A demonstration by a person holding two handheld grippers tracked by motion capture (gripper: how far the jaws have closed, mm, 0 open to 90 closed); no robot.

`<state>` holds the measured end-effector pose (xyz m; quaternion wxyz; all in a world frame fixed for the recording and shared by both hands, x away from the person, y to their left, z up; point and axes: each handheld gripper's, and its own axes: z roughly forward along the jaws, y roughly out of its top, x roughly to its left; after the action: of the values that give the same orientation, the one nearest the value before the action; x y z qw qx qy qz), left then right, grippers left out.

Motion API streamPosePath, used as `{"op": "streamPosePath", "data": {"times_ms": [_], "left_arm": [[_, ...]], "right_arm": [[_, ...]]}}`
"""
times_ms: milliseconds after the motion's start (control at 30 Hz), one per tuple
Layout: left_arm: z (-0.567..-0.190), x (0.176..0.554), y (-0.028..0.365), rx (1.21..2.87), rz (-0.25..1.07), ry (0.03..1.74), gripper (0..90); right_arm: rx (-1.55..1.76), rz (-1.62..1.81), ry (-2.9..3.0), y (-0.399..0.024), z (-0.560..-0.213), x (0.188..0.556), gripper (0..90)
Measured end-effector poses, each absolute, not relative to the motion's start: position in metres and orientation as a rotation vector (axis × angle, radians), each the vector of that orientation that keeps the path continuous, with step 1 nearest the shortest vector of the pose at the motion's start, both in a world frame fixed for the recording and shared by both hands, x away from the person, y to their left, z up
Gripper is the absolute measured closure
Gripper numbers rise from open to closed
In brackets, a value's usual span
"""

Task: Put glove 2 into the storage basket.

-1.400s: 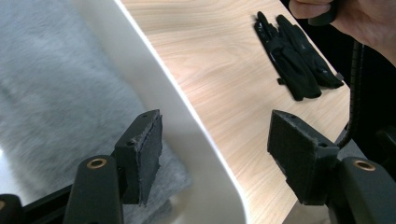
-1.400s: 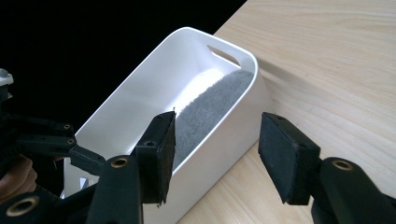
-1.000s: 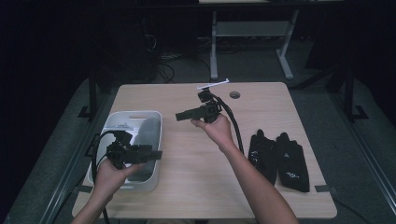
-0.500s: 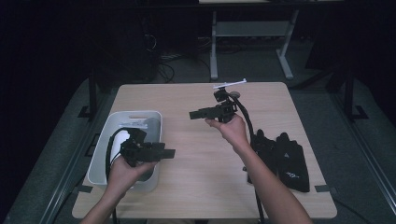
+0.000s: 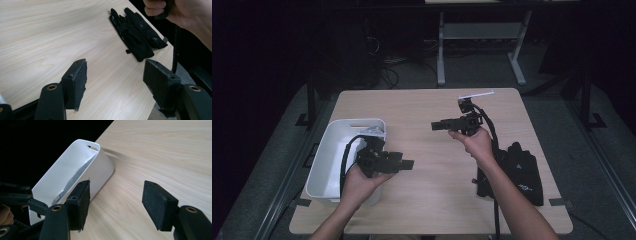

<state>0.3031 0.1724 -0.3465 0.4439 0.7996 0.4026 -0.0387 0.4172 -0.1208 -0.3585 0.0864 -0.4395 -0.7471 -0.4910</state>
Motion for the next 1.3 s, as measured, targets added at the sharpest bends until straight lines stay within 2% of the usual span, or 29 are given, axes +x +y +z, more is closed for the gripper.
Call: {"op": "streamPosePath", "data": {"times_ms": [1300], "left_arm": [[-0.366,0.306,0.098,2.055,-0.162,0.882,34.3]], "right_arm": [[-1.505,-1.441,-2.203,-0.23,-0.385,0.374,39.8]]}}
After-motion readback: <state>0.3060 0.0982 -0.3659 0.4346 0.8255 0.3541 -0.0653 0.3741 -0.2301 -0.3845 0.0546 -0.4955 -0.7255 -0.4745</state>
